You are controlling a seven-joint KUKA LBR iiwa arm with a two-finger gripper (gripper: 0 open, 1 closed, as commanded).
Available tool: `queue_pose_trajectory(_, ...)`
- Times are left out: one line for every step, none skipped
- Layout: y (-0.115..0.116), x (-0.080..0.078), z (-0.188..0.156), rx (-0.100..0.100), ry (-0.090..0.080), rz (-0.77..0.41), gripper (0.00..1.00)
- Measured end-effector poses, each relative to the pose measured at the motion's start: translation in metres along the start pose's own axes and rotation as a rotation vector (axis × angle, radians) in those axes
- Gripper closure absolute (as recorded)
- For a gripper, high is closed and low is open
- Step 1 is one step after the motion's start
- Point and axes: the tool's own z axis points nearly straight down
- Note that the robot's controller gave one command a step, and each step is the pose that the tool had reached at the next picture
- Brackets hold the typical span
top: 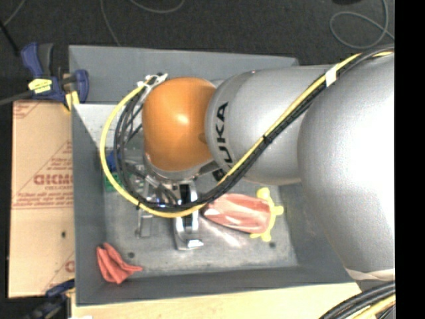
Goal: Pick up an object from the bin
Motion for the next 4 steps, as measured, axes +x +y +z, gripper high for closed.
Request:
queue_pose_trajectory(-0.001,-0.002,-0.005,-0.002,-0.008,0.004,0.0)
queue_pose_trajectory(0.006,-0.038,0.048,-0.004,-0.011,0.121,0.0)
queue_pose_trajectory(0.009,-0.068,0.079,-0.001,-0.009,0.0,0.0)
queue_pose_trajectory(0.013,-0.079,0.088,-0.002,-0.013,-0.135,0.0)
